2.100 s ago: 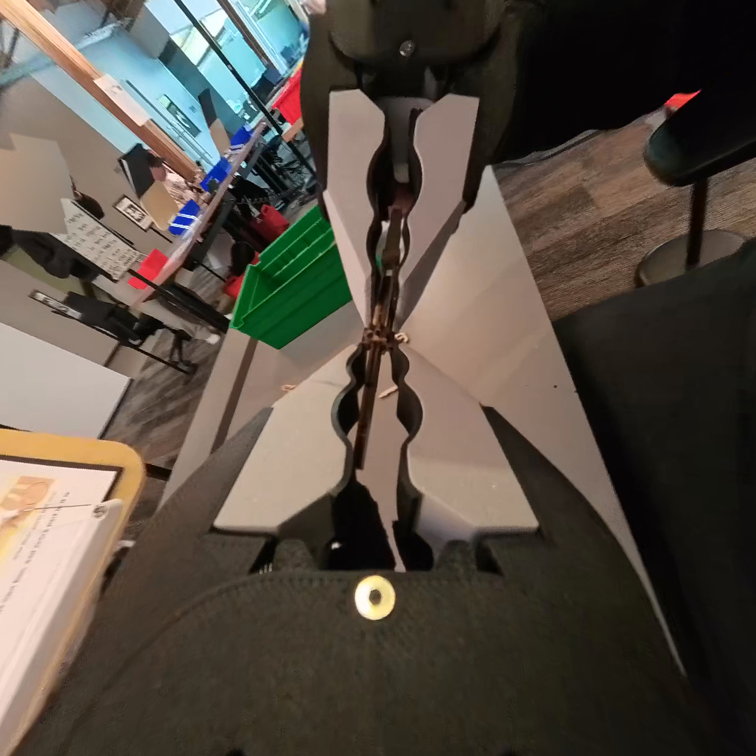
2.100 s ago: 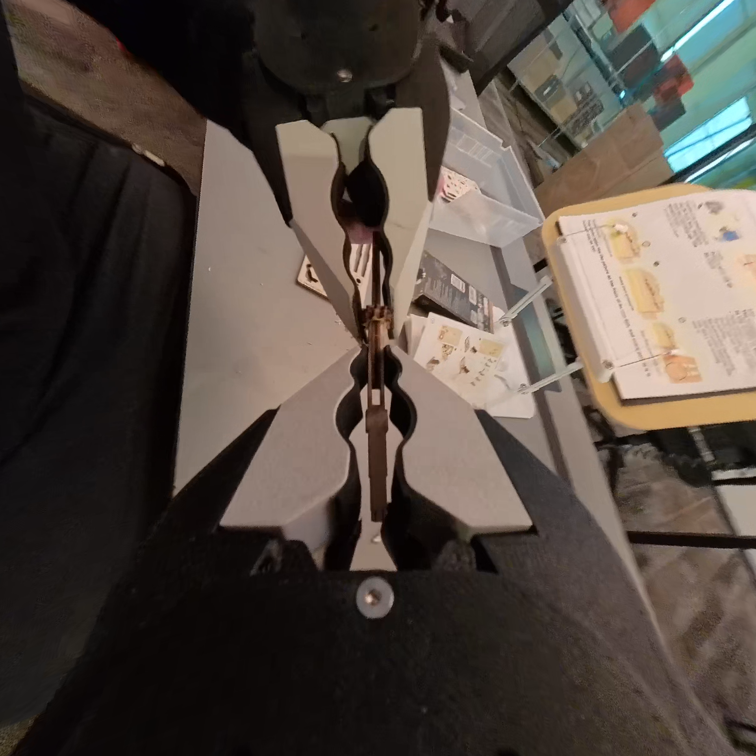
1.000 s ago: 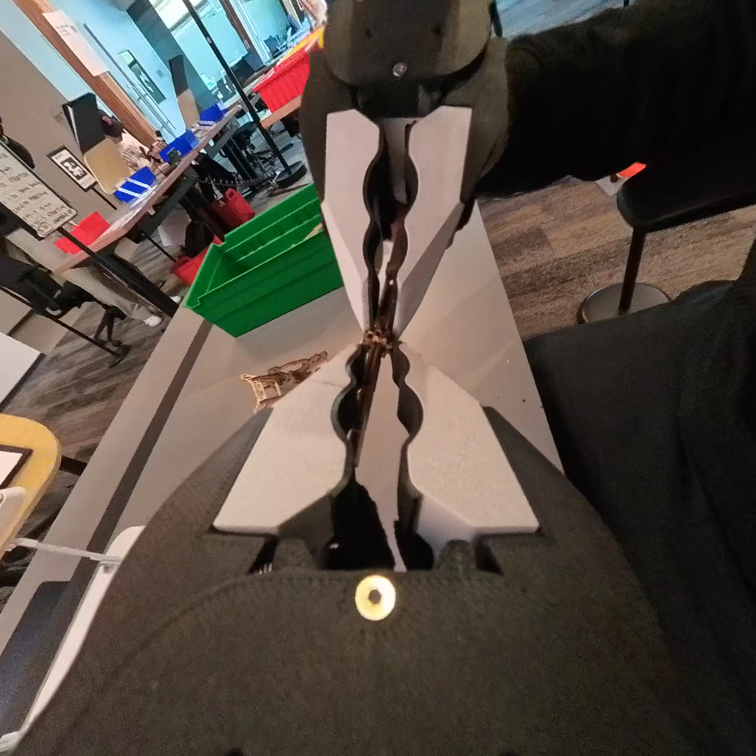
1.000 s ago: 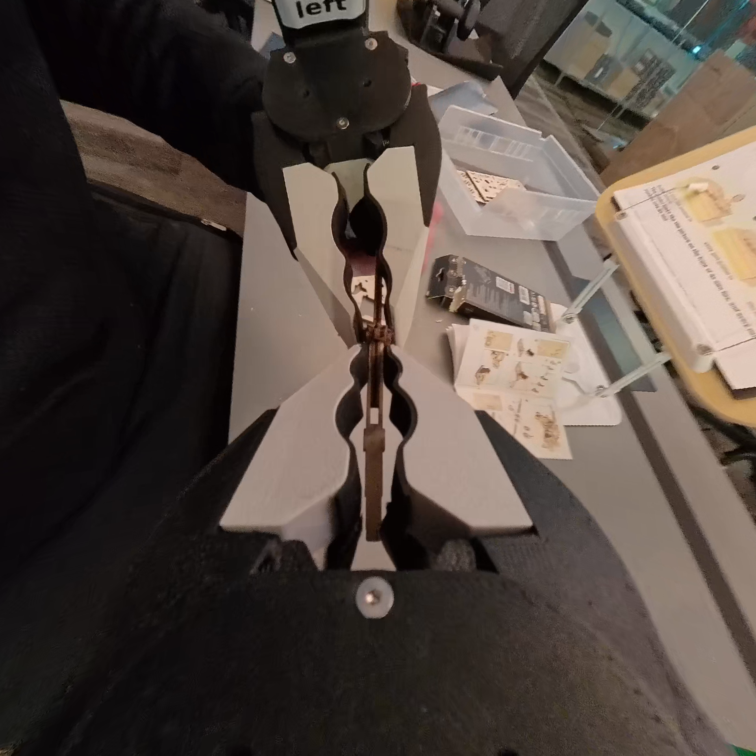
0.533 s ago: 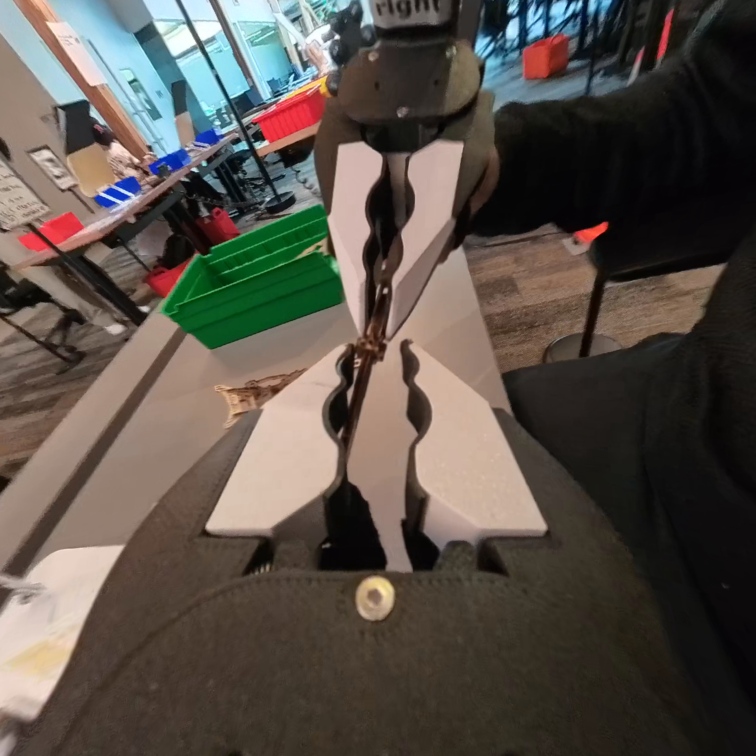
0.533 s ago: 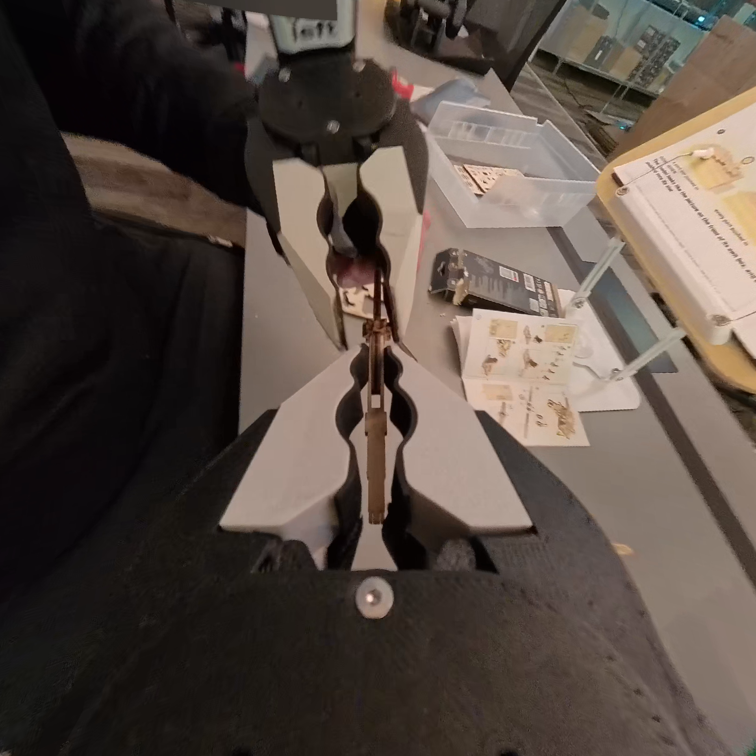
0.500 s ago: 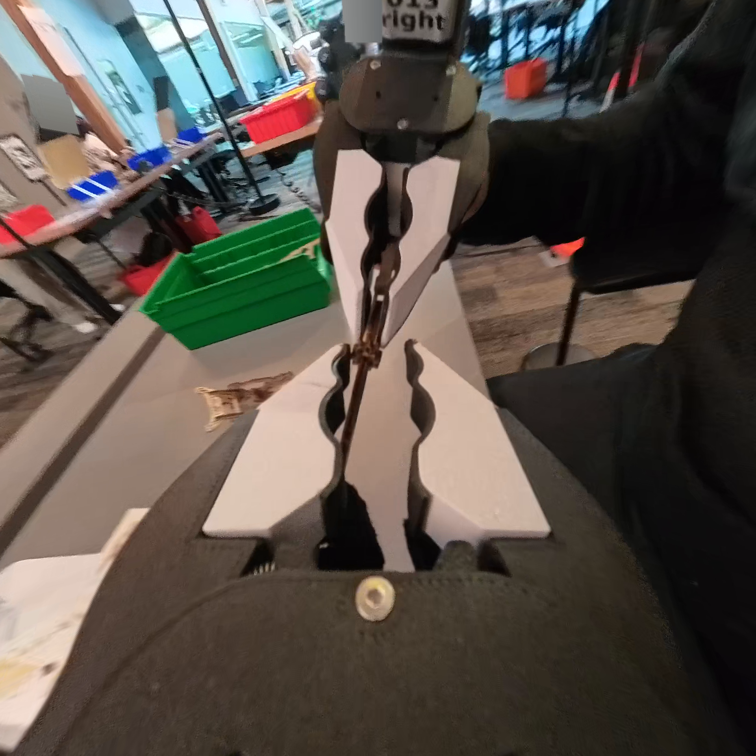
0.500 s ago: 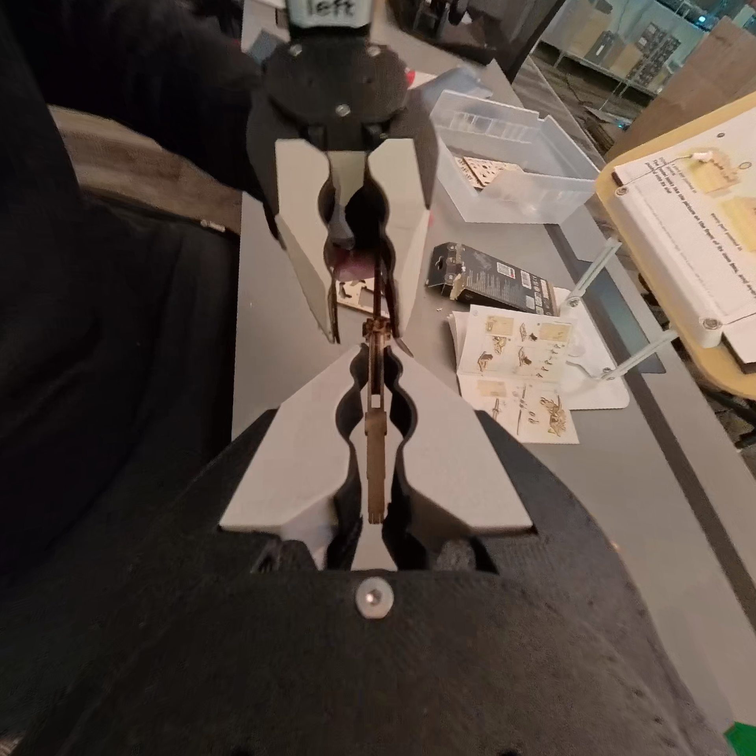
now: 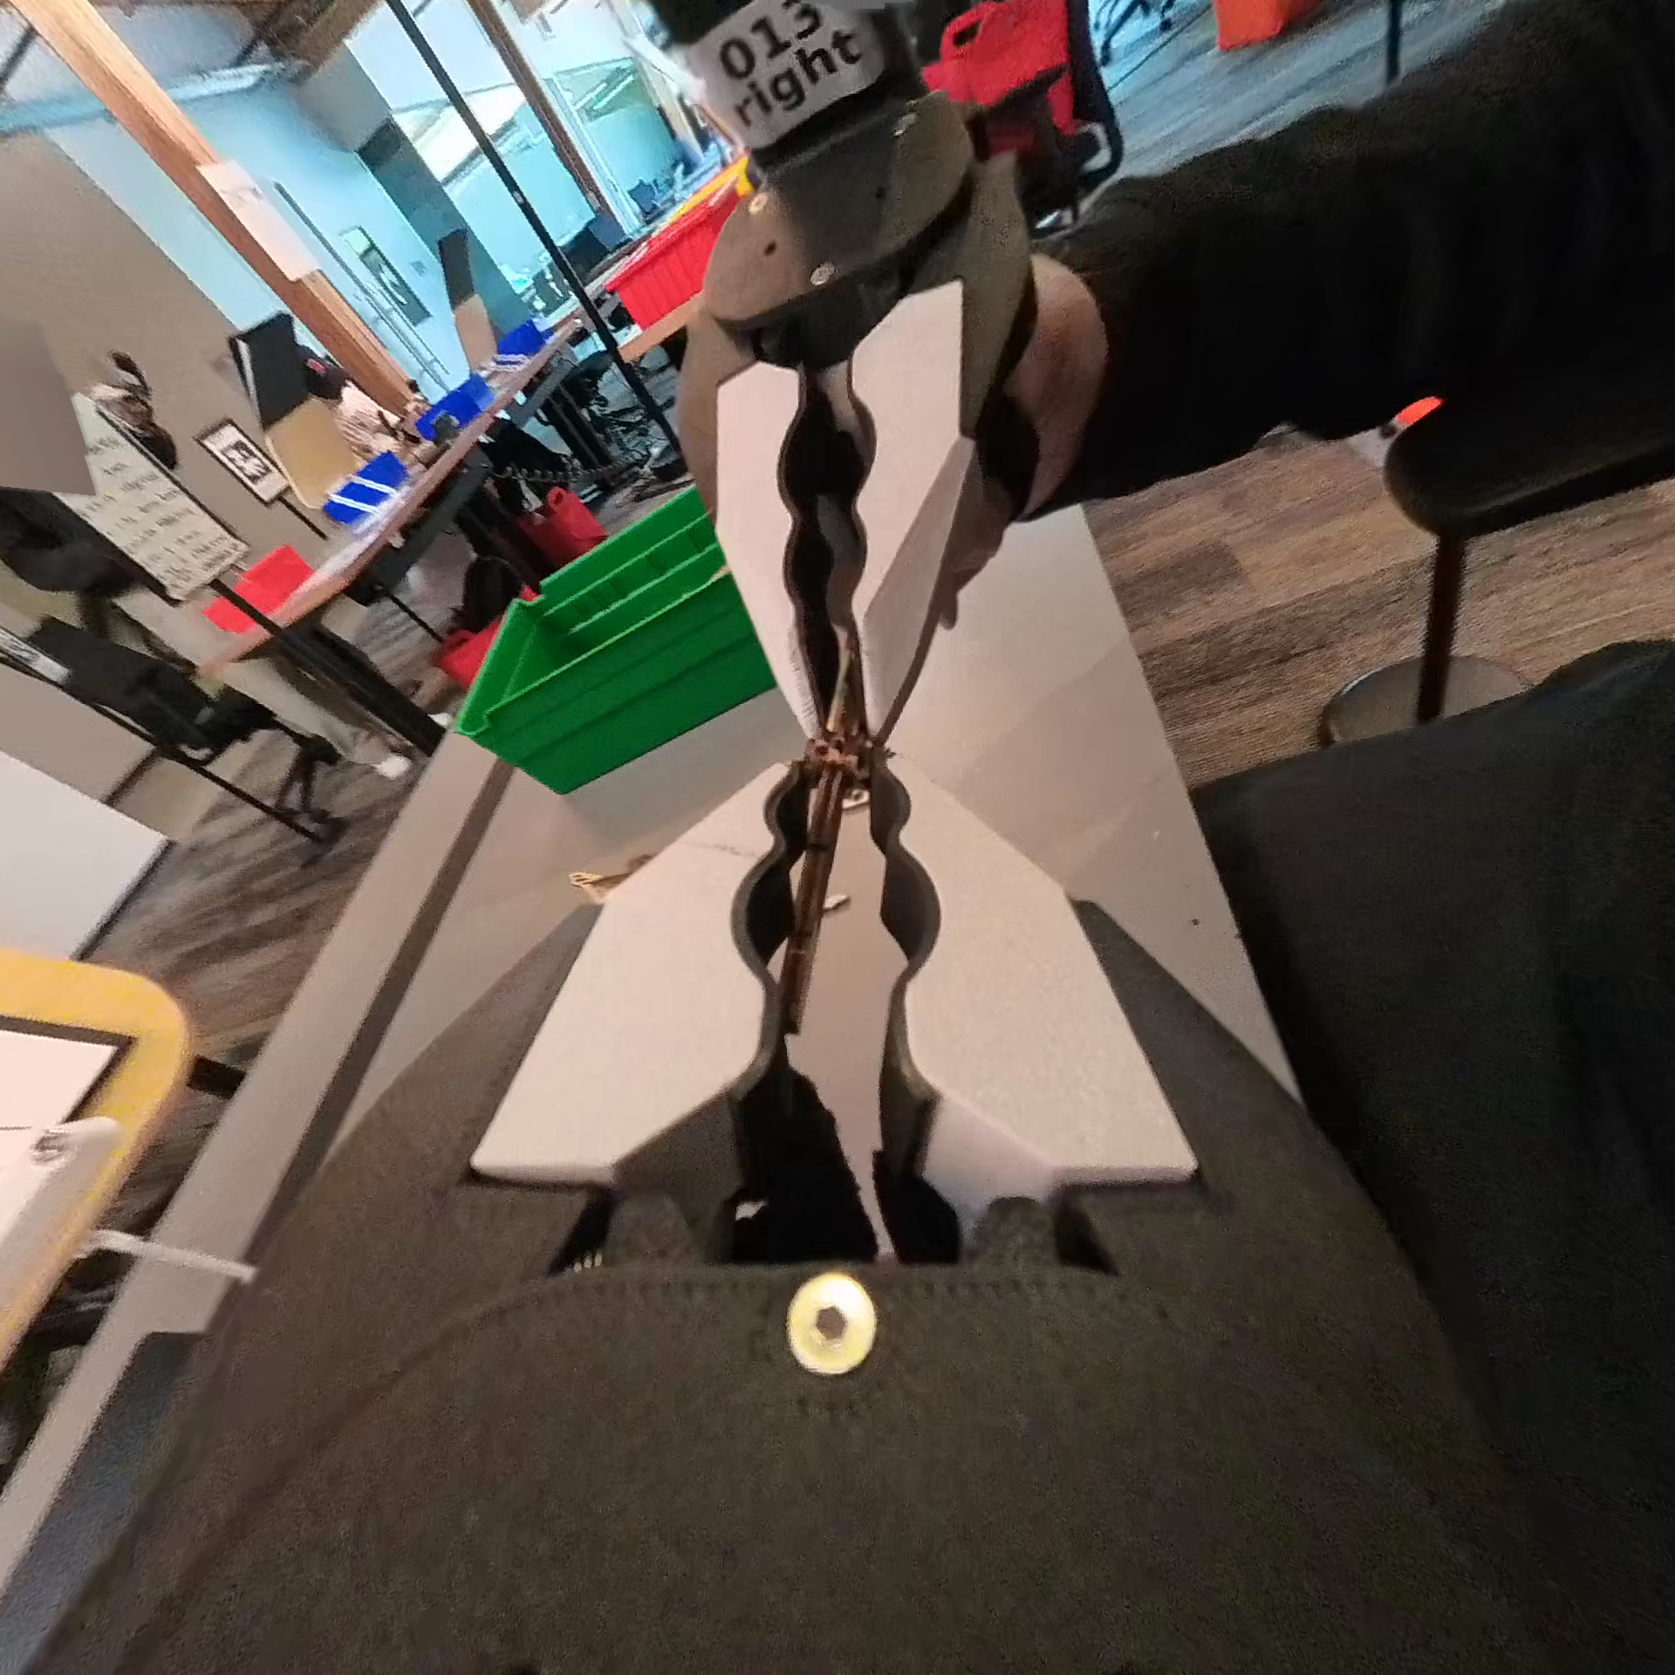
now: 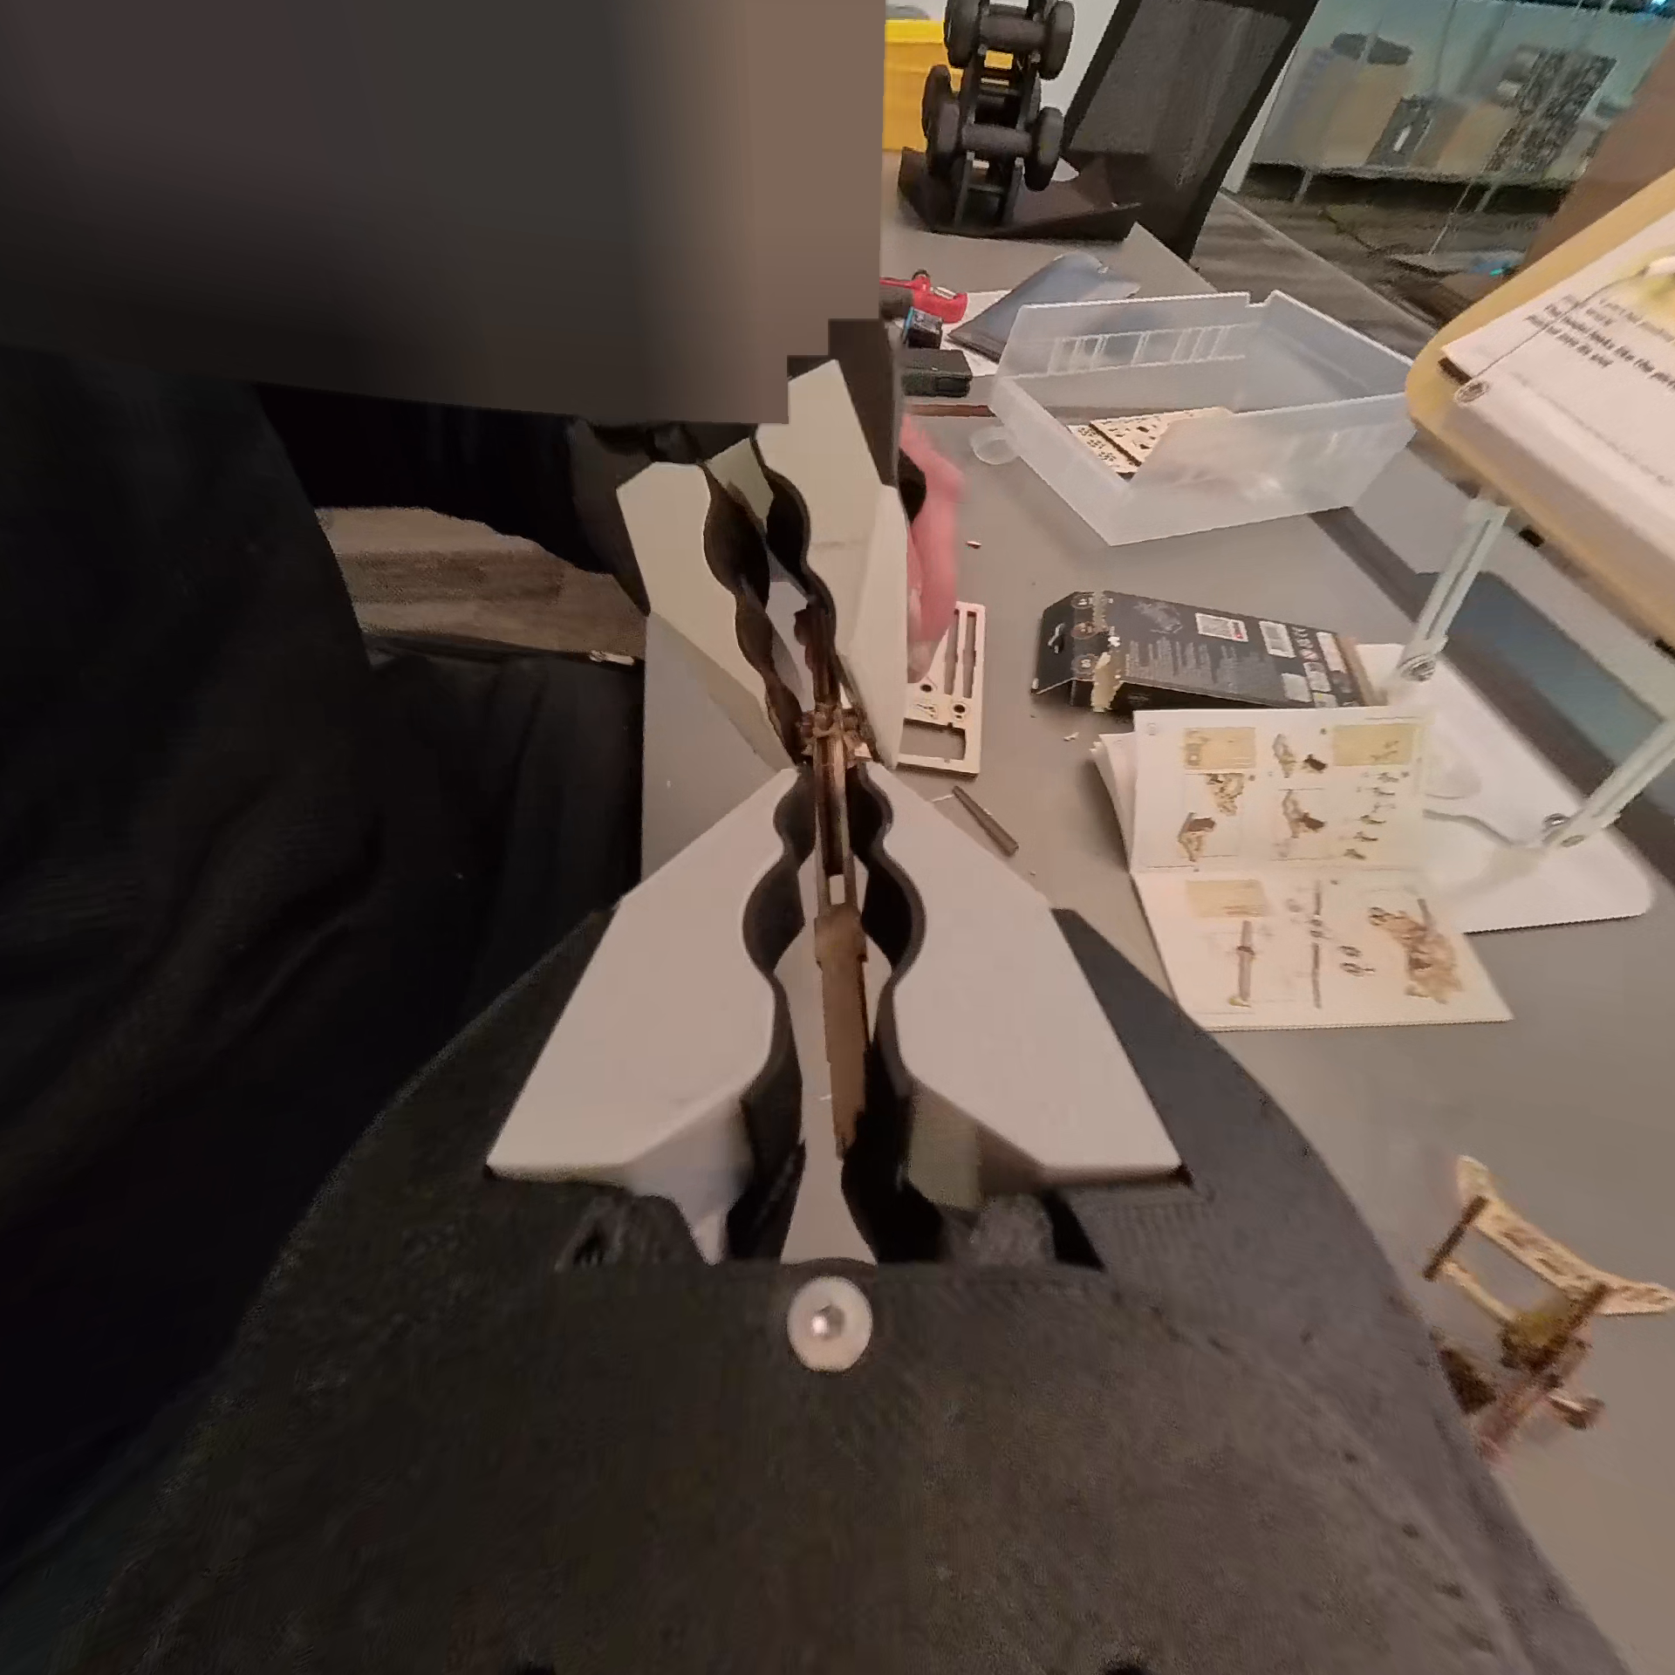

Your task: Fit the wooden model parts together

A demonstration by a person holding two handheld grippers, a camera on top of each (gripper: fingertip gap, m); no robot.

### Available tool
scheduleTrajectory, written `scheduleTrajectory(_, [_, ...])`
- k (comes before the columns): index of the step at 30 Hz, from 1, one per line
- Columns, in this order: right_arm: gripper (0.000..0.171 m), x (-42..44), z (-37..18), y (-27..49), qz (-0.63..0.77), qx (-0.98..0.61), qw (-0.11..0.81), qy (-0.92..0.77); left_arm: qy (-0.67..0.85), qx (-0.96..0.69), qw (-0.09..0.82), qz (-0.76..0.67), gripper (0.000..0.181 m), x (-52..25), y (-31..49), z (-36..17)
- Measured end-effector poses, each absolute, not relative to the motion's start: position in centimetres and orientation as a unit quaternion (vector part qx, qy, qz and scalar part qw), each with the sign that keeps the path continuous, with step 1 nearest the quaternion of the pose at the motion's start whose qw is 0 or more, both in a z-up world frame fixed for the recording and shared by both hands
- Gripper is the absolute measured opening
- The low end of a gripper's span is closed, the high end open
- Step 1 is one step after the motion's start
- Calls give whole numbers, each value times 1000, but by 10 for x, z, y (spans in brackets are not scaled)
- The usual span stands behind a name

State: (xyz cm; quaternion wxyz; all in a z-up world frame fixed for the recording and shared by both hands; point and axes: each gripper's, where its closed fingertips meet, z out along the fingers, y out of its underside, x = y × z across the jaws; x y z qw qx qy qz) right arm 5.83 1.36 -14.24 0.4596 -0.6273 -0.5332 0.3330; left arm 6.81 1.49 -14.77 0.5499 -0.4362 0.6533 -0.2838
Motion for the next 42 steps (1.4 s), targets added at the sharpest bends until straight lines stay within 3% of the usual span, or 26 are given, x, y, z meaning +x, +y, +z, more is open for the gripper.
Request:
scheduleTrajectory(6, [3, 57, -142, 14, 413, -641, 429, -485, 676, -386, 600, -184, 12, 67, 19, -146])
scheduleTrajectory(12, [8, 58, -138, 25, 339, -631, 481, -506, 636, -427, 588, -259, 12, 64, 27, -143])
scheduleTrajectory(17, [23, 78, -135, 33, 306, -635, 501, -503, 591, -468, 564, -337, 12, 60, 37, -140])
scheduleTrajectory(22, [10, 90, -131, 42, 295, -641, 517, -484, 541, -499, 522, -432, 13, 59, 41, -137])
scheduleTrajectory(31, [9, 85, -116, 45, 296, -639, 524, -480, 505, -505, 505, -485, 13, 56, 44, -127])
scheduleTrajectory(36, [20, 87, -112, 53, 263, -639, 544, -475, 433, -536, 424, -588, 12, 55, 48, -125])
scheduleTrajectory(38, [5, 90, -116, 55, 214, -632, 558, -494, 403, -539, 378, -636, 12, 54, 47, -125])
scheduleTrajectory(42, [6, 93, -116, 54, 159, -620, 575, -510, 357, -540, 299, -701, 12, 56, 42, -128])
